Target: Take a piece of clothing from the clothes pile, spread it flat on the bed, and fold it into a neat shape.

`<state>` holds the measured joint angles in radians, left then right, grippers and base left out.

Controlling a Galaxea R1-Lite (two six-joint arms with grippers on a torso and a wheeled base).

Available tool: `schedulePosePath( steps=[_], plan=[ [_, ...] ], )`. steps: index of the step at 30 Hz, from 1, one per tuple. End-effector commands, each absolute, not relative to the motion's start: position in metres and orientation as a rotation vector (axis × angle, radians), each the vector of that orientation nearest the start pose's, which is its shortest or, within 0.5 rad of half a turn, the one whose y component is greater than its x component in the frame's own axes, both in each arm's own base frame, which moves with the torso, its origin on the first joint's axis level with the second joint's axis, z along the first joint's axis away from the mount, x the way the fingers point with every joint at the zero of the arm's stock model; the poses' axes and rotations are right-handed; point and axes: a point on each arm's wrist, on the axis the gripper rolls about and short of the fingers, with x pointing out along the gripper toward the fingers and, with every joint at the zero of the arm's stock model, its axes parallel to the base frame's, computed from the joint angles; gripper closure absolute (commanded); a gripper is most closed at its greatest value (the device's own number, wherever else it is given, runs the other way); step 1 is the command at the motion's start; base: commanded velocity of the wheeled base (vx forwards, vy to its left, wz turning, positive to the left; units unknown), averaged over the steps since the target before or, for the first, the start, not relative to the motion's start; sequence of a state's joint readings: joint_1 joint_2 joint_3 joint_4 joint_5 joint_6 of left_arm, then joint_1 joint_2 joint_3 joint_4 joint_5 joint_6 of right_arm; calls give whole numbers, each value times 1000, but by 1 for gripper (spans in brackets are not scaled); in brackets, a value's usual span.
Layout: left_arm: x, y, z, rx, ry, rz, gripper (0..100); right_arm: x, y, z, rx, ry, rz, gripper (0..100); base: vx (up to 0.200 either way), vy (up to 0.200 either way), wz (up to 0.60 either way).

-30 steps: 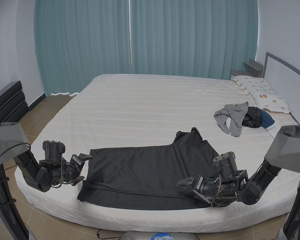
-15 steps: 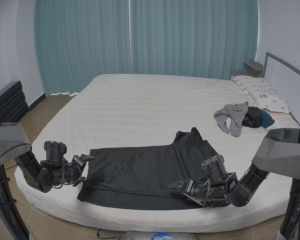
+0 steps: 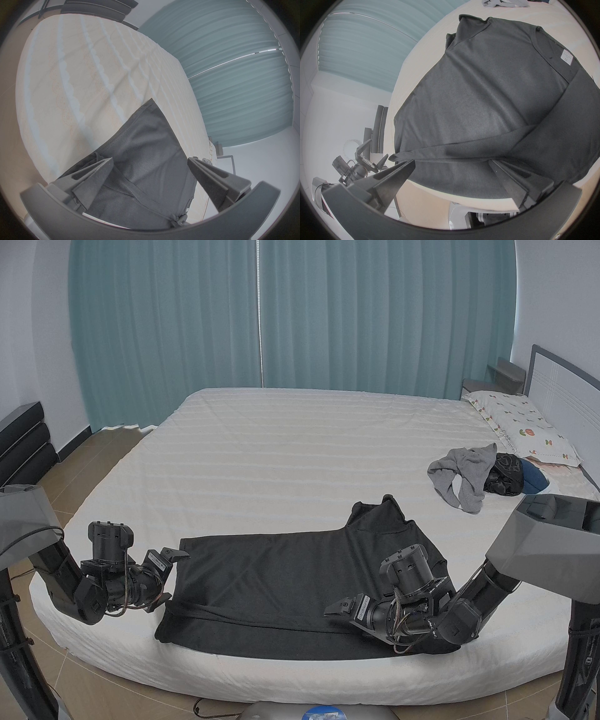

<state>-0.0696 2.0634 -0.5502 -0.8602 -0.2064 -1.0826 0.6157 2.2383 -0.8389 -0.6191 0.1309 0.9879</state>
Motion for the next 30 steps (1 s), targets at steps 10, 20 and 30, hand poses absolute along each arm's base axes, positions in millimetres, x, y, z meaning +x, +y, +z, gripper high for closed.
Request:
schedulePosePath(
  steps=[10,20,30],
  plan=[
    [306,-27,34,-1079,728,113,0,323,212,5,724,967,233,0,0,0,0],
    [304,-33,33,-1069,746,102,0,325,210,9,738,948,238,0,0,0,0],
    [307,-33,27,-1058,756,111,0,312,198,33,750,923,246,0,0,0,0]
  ],
)
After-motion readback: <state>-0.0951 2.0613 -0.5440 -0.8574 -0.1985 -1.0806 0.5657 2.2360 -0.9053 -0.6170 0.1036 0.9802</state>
